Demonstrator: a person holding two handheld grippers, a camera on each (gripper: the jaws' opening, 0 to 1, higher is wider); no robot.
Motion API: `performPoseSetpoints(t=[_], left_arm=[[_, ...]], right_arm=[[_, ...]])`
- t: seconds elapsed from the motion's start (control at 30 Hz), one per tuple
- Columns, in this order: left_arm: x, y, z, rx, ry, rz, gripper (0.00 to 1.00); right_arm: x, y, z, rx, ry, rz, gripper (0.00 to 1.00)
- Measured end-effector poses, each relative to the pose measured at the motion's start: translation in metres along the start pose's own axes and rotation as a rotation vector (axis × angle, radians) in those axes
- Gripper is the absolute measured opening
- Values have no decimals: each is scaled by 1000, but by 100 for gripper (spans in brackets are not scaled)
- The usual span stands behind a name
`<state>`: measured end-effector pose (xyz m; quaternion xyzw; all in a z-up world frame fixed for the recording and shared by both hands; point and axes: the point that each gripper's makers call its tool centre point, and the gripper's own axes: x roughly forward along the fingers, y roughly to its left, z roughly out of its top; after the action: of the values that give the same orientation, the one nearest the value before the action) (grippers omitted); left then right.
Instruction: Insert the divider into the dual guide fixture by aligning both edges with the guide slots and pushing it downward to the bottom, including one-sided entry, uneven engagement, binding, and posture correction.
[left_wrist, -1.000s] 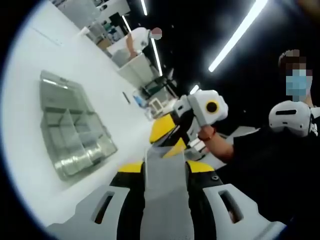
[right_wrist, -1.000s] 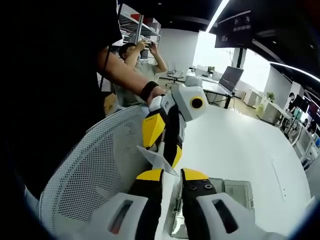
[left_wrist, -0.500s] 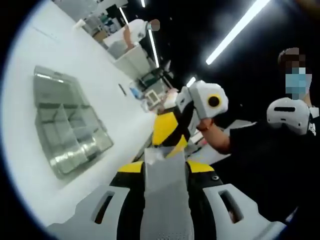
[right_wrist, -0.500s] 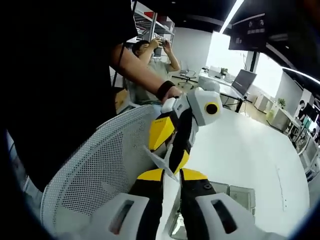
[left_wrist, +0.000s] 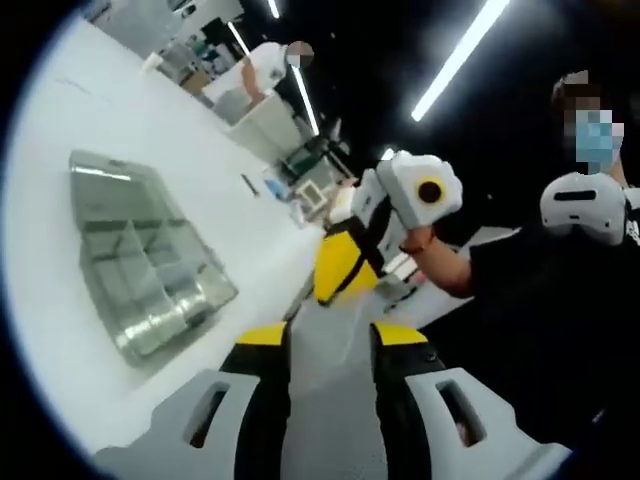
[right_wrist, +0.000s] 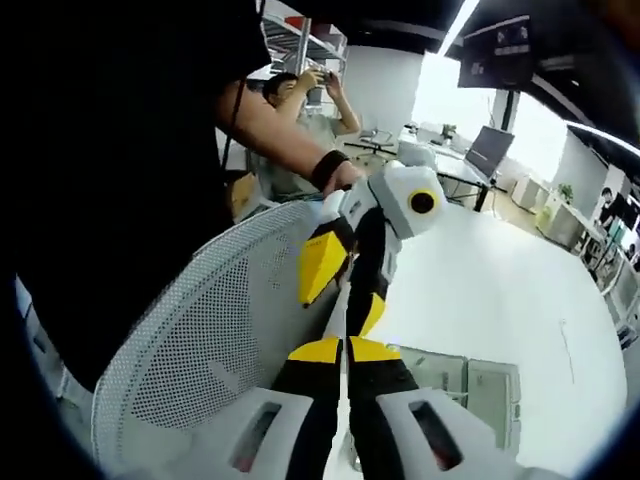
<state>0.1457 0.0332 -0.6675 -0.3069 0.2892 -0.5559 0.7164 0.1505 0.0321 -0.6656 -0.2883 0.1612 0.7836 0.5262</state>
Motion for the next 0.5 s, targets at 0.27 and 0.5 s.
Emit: performPoseSetpoints(t=[0.27,0.5], left_arm=[[-4,7,8,57,-51,32,8],[-6,11,12,61,-70,49,8]], right_arm=[[-8,-9,15,224,-110,-30,0],[-7,-10,16,276,-102,-23,0]])
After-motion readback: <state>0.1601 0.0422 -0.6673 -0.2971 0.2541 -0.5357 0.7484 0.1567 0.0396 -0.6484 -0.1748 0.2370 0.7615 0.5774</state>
